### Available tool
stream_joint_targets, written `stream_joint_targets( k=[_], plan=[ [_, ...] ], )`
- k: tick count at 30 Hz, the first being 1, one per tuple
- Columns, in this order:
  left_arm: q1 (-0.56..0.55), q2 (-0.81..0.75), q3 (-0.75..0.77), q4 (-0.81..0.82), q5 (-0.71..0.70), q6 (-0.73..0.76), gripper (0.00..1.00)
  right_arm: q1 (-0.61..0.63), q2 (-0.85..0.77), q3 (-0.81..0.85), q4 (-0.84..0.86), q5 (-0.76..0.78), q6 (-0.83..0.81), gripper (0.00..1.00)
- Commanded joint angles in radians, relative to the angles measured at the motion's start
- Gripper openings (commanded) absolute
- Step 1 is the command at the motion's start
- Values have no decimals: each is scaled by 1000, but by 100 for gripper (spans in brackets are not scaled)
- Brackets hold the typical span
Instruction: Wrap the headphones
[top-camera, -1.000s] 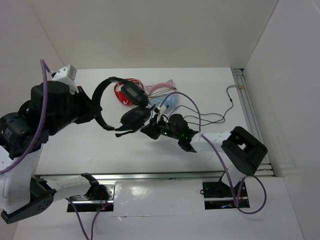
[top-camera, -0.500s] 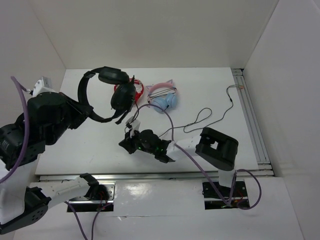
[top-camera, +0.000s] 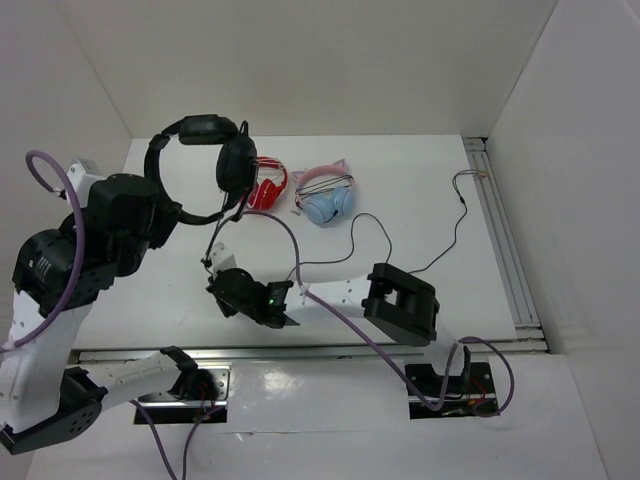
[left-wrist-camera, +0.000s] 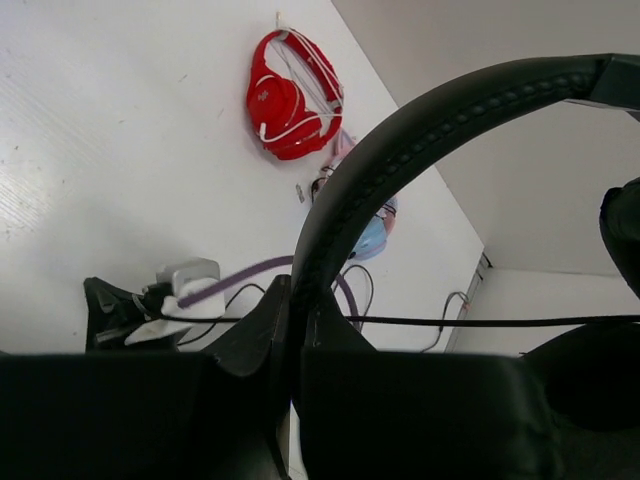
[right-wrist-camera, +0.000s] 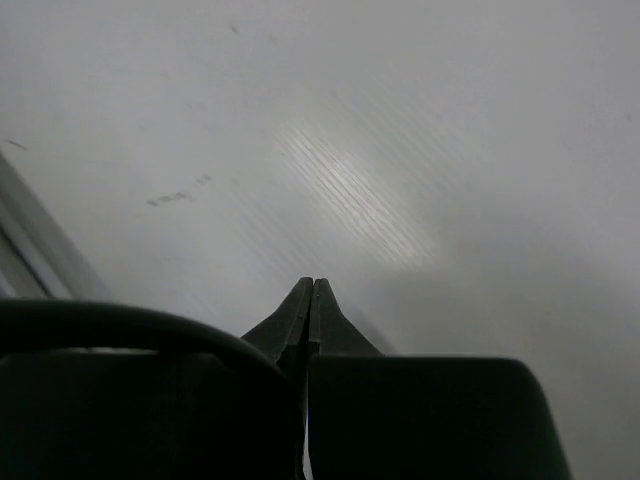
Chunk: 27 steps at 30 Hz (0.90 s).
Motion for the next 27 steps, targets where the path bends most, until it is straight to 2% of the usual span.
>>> stream_joint_targets(
  k=[1, 7, 16, 21, 27],
  plan=[
    [12, 18, 39, 55, -43, -52, 0, -17, 58, 54, -237, 54, 26, 0],
    [32, 72, -3, 11, -180, -74, 0, 71, -52, -76, -156, 81, -22, 0],
    [89, 110, -150, -14, -263, -89, 0, 193, -222, -66, -211, 134, -54, 0],
    [179, 159, -191, -25, -240, 26, 0, 226, -345, -90, -266, 212, -45, 0],
    [221, 204, -303, 1, -171, 179, 0, 259, -465, -64, -454, 439, -57, 0]
  ],
)
